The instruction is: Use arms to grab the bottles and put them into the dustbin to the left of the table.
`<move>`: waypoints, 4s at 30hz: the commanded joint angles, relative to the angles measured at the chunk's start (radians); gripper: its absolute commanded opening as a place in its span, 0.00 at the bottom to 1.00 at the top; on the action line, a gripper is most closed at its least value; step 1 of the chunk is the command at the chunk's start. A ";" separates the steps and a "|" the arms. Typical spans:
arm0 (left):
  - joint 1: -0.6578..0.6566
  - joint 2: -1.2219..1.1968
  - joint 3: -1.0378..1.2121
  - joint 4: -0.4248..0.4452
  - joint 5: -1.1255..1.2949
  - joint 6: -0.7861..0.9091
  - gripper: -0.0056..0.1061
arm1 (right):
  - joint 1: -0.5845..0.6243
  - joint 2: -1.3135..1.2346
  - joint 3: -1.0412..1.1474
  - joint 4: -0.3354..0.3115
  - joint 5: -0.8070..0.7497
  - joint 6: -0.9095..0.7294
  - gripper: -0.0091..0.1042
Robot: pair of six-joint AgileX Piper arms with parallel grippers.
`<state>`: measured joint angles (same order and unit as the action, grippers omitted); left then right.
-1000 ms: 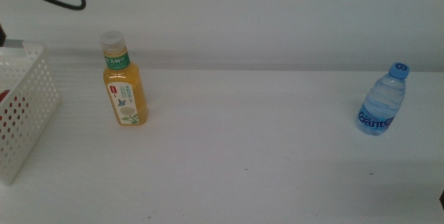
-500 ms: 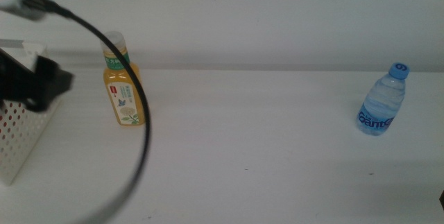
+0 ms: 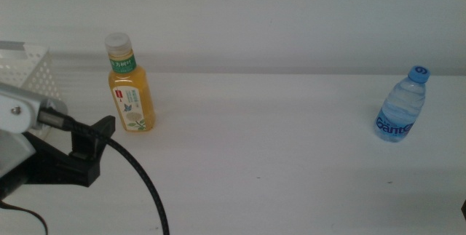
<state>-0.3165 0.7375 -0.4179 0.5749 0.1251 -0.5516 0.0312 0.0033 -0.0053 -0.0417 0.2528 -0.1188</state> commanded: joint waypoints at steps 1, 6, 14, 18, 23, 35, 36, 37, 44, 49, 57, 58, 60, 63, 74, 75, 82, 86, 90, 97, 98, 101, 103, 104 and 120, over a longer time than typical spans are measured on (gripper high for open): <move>0.041 0.022 0.038 0.044 -0.118 -0.090 0.89 | -0.003 -0.040 0.042 -0.003 -0.012 -0.010 0.89; 0.146 0.125 0.094 0.027 -0.313 -0.092 0.89 | -0.003 -0.040 0.042 -0.003 -0.012 -0.010 0.89; 0.239 0.298 0.106 0.023 -0.484 -0.073 0.89 | -0.003 -0.040 0.042 -0.003 -0.012 -0.010 0.89; 0.239 0.398 0.106 -0.040 -0.544 -0.042 0.89 | -0.003 -0.040 0.042 -0.003 -0.012 -0.010 0.89; 0.239 0.529 0.106 -0.134 -0.652 0.069 0.89 | -0.003 -0.040 0.042 -0.003 -0.012 -0.010 0.89; 0.239 0.648 0.103 -0.232 -0.762 0.148 0.89 | -0.003 -0.040 0.042 -0.003 -0.012 -0.010 0.89; 0.239 0.648 0.103 -0.237 -0.758 0.163 0.89 | -0.003 -0.040 0.042 -0.003 -0.012 -0.010 0.89; 0.239 0.648 0.103 -0.237 -0.755 0.163 0.89 | -0.003 -0.040 0.042 -0.003 -0.012 -0.010 0.89; 0.237 0.650 0.100 -0.343 -0.790 0.288 0.89 | -0.003 -0.040 0.042 -0.003 -0.012 -0.010 0.89; 0.237 0.650 0.100 -0.403 -0.794 0.316 0.89 | -0.003 -0.040 0.042 -0.003 -0.012 -0.010 0.89; 0.164 0.650 0.102 -0.613 -0.785 0.467 0.89 | -0.003 -0.040 0.042 -0.003 -0.012 -0.010 0.89; 0.153 0.650 0.102 -0.635 -0.781 0.475 0.89 | -0.003 -0.040 0.042 -0.003 -0.012 -0.010 0.89; 0.135 0.650 0.102 -0.671 -0.778 0.499 0.89 | -0.003 -0.040 0.042 -0.003 -0.012 -0.010 0.89; 0.124 0.650 0.102 -0.693 -0.778 0.526 0.89 | -0.003 -0.040 0.042 -0.003 -0.012 -0.010 0.89; 0.117 0.650 0.102 -0.659 -0.778 0.464 0.89 | -0.003 -0.040 0.042 -0.003 -0.012 -0.010 0.89; 0.117 0.650 0.102 -0.659 -0.778 0.462 0.89 | -0.003 -0.040 0.042 -0.003 -0.012 -0.010 0.89; 0.117 0.652 0.102 -0.657 -0.740 0.393 0.89 | -0.003 -0.040 0.042 -0.003 -0.012 -0.010 0.89; 0.117 0.679 0.102 -0.657 -0.782 0.379 0.89 | -0.003 -0.040 0.042 -0.003 -0.012 -0.010 0.89; 0.117 0.751 0.102 -0.633 -0.880 0.331 0.89 | -0.003 -0.040 0.042 -0.003 -0.012 -0.010 0.89; 0.117 0.938 0.098 -0.626 -1.156 0.311 0.89 | -0.003 -0.040 0.042 -0.003 -0.012 -0.010 0.89; 0.117 0.965 0.094 -0.628 -1.192 0.315 0.89 | -0.003 -0.040 0.042 -0.003 -0.012 -0.010 0.89; 0.117 1.037 0.059 -0.621 -1.228 0.331 0.89 | -0.003 -0.040 0.042 -0.003 -0.012 -0.010 0.89; 0.117 1.083 0.035 -0.607 -1.246 0.336 0.89 | -0.003 -0.040 0.042 -0.003 -0.012 -0.010 0.89; 0.117 1.102 0.027 -0.601 -1.258 0.336 0.89 | -0.003 -0.040 0.042 -0.003 -0.012 -0.010 0.89; 0.117 1.146 -0.078 -0.615 -1.217 0.368 0.89 | -0.003 -0.040 0.042 -0.003 -0.012 -0.010 0.89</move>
<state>-0.1946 1.8801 -0.4885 -0.0286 -1.0978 -0.1843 0.0312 0.0033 -0.0053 -0.0417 0.2528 -0.1188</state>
